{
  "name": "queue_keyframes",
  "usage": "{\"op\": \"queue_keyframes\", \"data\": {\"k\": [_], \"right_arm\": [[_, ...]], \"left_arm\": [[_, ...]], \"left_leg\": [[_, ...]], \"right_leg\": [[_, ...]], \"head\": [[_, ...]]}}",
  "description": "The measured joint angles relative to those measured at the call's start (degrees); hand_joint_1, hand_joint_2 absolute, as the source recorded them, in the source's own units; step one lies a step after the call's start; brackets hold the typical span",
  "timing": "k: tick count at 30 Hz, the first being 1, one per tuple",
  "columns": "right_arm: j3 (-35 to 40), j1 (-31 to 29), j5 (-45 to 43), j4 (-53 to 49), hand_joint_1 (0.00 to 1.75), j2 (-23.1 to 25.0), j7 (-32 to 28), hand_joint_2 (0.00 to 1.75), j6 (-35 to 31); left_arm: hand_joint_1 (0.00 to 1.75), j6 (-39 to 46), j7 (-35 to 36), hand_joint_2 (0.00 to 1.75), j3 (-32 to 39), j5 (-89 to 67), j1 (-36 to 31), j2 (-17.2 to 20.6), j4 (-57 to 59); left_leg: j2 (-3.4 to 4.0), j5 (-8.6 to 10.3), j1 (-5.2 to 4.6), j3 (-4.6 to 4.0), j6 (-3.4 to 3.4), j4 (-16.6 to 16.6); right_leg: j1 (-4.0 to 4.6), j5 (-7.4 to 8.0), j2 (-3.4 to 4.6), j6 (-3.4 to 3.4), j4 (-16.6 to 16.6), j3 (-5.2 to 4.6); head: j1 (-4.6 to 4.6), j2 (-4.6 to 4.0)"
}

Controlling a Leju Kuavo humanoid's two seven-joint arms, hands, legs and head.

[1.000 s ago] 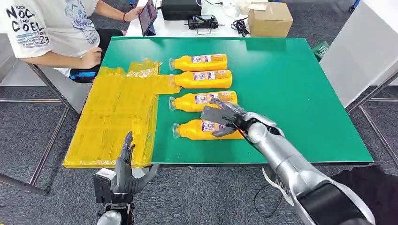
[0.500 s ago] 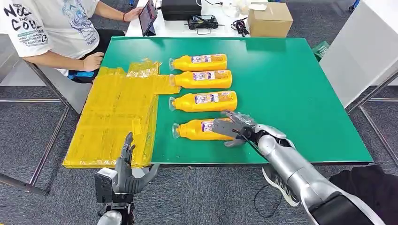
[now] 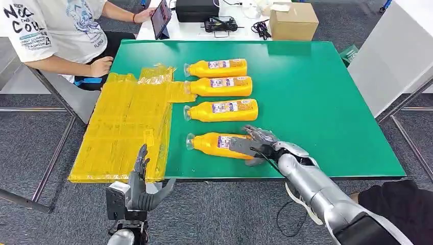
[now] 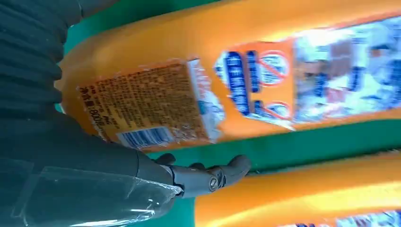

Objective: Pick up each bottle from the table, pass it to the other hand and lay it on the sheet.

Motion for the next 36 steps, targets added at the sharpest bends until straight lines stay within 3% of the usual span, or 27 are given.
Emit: {"op": "queue_keyframes", "data": {"k": [21, 22, 23, 25, 28, 36], "right_arm": [[0.26, -1.69, 0.44, 1.18, 0.03, -0.65, 0.52, 1.75, 4.41], [0.55, -1.78, 0.42, 1.31, 0.24, -0.94, 0.55, 1.75, 4.61], [0.92, -1.94, 0.44, 1.55, 1.31, -1.14, 0.55, 1.75, 4.63], [1.09, -2.02, 0.50, 1.57, 1.54, -1.16, 0.59, 1.75, 4.83], [1.36, -2.10, 0.53, 1.57, 1.69, -1.20, 0.61, 1.75, 4.85], [1.84, -2.10, 0.33, 1.57, 1.75, -1.46, 0.61, 1.75, 4.35]], "left_arm": [[0.00, -0.13, -0.07, 1.75, -0.02, 1.01, -0.09, 0.05, 0.35], [0.00, -0.15, -0.09, 1.75, -0.02, 1.01, -0.13, 0.05, 0.39], [0.00, -0.13, -0.09, 1.75, -0.04, 1.03, -0.18, 0.05, 0.48], [0.00, -0.15, -0.18, 1.75, -0.04, 1.25, -0.18, 0.05, 0.48], [0.00, -0.22, -0.22, 1.75, -0.04, 1.40, -0.19, 0.04, 0.50], [0.00, -0.33, -0.44, 1.75, -0.07, 1.86, -0.20, 0.05, 0.55]], "left_leg": [[0.00, 0.00, 0.00, 0.01, 0.00, 0.00], [0.00, 0.00, -0.01, 0.00, 0.00, 0.00], [0.00, 0.00, 0.00, 0.00, 0.00, 0.00], [0.00, 0.00, 0.00, 0.00, 0.00, 0.00], [0.00, 0.00, 0.00, 0.00, 0.00, 0.00], [0.00, 0.00, 0.00, 0.00, 0.00, 0.00]], "right_leg": [[0.00, 0.00, 0.00, 0.00, 0.00, 0.01], [0.00, 0.00, 0.00, 0.00, 0.00, 0.01], [0.00, 0.00, 0.00, 0.00, 0.00, 0.00], [0.00, 0.00, 0.00, 0.00, 0.00, 0.00], [0.00, 0.00, 0.00, 0.00, 0.00, 0.00], [0.00, 0.00, 0.00, 0.00, 0.00, 0.00]], "head": [[-0.04, 0.00], [-0.02, 0.00], [-0.02, 0.00], [0.00, 0.00], [0.00, 0.00], [0.00, 0.00]]}}
